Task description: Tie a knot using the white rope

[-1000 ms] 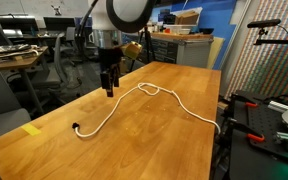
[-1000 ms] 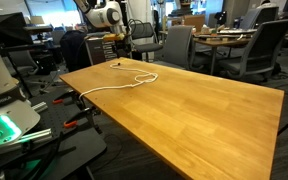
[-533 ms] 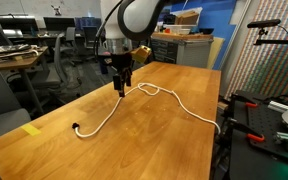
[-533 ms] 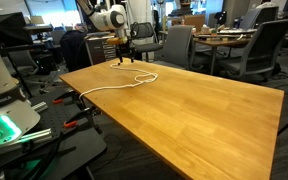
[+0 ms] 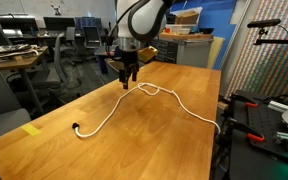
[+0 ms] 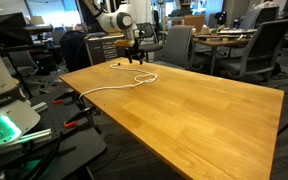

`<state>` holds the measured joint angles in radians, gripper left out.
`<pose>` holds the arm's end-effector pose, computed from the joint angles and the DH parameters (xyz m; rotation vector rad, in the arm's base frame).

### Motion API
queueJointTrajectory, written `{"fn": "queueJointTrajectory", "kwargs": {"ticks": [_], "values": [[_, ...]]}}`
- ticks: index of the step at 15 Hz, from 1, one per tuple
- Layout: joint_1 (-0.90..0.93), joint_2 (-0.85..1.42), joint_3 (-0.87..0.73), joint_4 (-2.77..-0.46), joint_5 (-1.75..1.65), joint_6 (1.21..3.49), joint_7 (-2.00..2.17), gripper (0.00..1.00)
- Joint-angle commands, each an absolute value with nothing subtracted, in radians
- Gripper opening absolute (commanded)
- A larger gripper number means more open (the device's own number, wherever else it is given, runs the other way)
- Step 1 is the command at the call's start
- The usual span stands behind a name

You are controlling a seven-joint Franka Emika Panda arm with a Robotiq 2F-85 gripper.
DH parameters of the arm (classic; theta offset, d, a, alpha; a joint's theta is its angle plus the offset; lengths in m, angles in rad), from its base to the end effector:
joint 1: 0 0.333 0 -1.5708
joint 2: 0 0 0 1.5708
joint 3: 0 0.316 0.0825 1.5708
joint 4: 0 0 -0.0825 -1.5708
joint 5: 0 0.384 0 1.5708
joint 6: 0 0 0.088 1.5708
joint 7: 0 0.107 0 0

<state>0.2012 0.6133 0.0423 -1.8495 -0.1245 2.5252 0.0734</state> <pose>0.6301 0.1561 0.1958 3.0730 0.4032 0.1100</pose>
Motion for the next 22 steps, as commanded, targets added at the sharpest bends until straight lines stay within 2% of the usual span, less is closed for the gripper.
{"fn": "queueJointTrajectory", "kwargs": {"ticks": [1,6,10,16,20,21,22], "values": [[0.112,0.565,-0.012,-2.014,-0.086,2.68,0.115,1.0],[0.028,0.633,-0.051,-2.105,-0.073,2.787,0.085,1.0],[-0.033,0.612,-0.018,-2.146,-0.033,2.851,0.041,1.0],[-0.275,0.452,0.175,-2.259,0.114,2.841,-0.213,1.0],[-0.567,0.294,0.417,-2.374,0.232,2.76,-0.53,1.0],[-0.604,0.276,0.444,-2.38,0.275,2.709,-0.604,1.0],[-0.558,0.265,0.394,-2.375,0.331,2.656,-0.655,1.0]]}}
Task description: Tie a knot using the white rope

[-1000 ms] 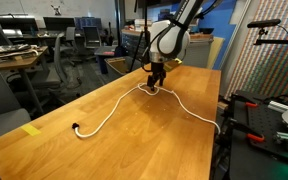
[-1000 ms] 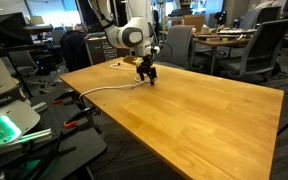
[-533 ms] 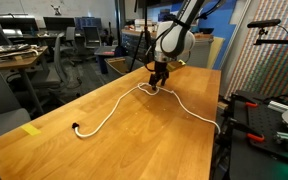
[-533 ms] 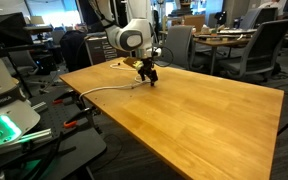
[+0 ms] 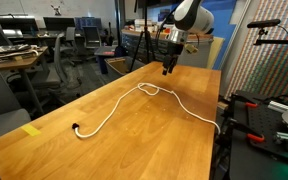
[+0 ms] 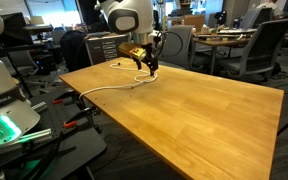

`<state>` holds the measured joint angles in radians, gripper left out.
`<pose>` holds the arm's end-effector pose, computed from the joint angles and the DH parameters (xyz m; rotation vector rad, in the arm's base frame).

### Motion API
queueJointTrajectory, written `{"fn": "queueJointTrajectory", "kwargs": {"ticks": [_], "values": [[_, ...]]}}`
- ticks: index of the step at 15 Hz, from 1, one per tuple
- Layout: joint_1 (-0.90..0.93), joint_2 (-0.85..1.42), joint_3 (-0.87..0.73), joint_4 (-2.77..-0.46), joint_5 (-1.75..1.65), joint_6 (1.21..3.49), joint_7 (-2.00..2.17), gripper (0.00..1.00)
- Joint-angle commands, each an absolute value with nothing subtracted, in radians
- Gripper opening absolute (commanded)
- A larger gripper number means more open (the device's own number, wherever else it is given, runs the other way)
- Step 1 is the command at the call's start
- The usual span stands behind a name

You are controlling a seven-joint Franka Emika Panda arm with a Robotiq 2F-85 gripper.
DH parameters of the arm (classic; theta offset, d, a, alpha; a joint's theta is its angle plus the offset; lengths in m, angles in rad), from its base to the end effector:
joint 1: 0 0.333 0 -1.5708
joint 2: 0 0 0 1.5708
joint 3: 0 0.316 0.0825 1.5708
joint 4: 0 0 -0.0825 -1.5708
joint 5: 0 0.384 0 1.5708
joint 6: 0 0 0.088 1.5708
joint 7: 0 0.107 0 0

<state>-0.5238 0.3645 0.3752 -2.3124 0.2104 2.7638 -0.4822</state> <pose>0.5283 -0.0833 0.2055 -2.9517 -0.1652 -0.2407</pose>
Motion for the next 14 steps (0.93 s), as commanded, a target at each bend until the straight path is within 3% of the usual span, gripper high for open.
{"fn": "queueJointTrajectory", "kwargs": {"ticks": [1,5,14], "values": [[-0.533,0.25,0.357,-2.382,0.339,2.616,-0.661,1.0],[-0.366,0.265,0.201,-2.408,0.314,2.658,-0.551,1.0],[-0.178,0.383,0.139,-2.431,0.275,2.983,-0.298,1.0]]}}
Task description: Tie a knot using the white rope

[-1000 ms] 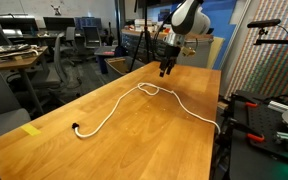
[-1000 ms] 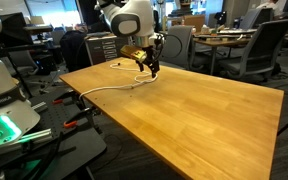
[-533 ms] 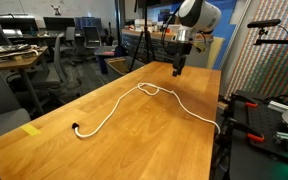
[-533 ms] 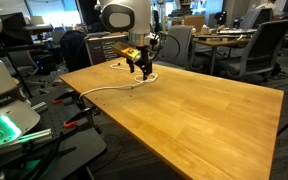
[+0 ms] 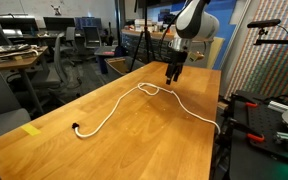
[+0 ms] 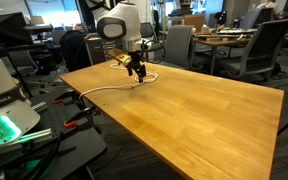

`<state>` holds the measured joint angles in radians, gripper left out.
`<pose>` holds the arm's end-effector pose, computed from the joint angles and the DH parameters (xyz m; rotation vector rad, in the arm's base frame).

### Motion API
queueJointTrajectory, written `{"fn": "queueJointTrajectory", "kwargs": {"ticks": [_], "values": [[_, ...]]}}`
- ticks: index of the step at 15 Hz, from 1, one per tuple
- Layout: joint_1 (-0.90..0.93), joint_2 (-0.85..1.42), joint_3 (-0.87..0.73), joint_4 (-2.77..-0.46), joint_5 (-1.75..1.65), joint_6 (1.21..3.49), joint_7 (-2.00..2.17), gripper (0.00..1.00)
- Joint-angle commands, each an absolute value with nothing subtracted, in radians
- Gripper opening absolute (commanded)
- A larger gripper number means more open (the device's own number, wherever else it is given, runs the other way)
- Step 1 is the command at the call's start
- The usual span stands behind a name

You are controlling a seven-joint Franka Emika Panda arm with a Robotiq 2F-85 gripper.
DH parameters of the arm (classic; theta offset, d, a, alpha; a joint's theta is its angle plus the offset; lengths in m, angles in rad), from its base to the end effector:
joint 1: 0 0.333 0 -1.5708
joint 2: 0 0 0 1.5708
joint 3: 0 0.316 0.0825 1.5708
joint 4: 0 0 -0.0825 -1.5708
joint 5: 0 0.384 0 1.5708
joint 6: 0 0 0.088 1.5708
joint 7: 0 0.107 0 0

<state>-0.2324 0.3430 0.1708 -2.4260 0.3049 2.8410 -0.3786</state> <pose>0.4928 -0.0420 0.1756 -2.9991 -0.0250 -0.1519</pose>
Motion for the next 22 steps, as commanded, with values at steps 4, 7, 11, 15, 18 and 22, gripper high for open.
{"fn": "queueJointTrajectory", "kwargs": {"ticks": [4,7,11,15,18,22], "values": [[-0.044,0.443,-0.017,-2.415,0.132,3.053,-0.118,1.0],[0.05,0.465,-0.132,-2.397,0.047,3.007,-0.018,1.0],[0.091,0.465,-0.162,-2.382,0.007,2.94,0.046,0.94],[0.088,0.438,-0.146,-2.368,-0.003,2.903,0.071,1.0],[0.073,0.409,-0.122,-2.363,0.001,2.892,0.061,1.0],[0.086,0.416,-0.118,-2.351,-0.013,2.872,0.067,1.0]]}}
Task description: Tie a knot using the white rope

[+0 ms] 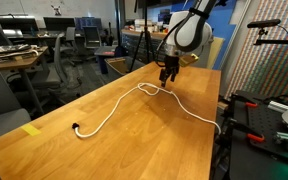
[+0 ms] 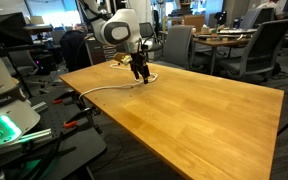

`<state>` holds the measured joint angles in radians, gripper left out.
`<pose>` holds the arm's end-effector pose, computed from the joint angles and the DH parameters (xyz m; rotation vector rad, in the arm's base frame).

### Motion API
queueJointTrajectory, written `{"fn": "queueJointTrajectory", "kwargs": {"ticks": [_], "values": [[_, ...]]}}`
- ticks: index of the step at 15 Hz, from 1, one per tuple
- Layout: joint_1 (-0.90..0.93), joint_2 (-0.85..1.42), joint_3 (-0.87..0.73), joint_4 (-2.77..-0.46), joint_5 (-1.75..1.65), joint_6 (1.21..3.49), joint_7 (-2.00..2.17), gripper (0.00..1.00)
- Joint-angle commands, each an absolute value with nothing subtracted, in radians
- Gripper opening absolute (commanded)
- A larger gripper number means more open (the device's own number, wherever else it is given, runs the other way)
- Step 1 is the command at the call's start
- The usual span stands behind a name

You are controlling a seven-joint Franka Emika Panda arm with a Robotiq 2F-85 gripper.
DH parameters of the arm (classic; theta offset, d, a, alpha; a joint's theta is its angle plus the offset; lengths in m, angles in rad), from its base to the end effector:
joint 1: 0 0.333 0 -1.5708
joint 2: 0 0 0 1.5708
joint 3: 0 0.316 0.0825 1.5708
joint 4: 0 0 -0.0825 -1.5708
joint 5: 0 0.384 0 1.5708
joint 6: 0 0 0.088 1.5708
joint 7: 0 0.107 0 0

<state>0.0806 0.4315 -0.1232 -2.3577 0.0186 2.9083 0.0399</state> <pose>0.5171 -0.0263 0.1596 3.0875 -0.1328 0.1897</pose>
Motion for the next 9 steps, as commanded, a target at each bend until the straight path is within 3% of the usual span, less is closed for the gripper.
{"fn": "queueJointTrajectory", "kwargs": {"ticks": [1,5,6,9], "values": [[0.095,0.431,-0.125,-2.343,-0.021,2.865,0.078,1.0],[0.128,0.462,-0.144,-2.342,-0.074,2.853,0.112,1.0],[0.125,0.465,-0.135,-2.341,-0.072,2.844,0.111,0.8],[0.132,0.475,-0.129,-2.336,-0.074,2.828,0.116,0.58]]}}
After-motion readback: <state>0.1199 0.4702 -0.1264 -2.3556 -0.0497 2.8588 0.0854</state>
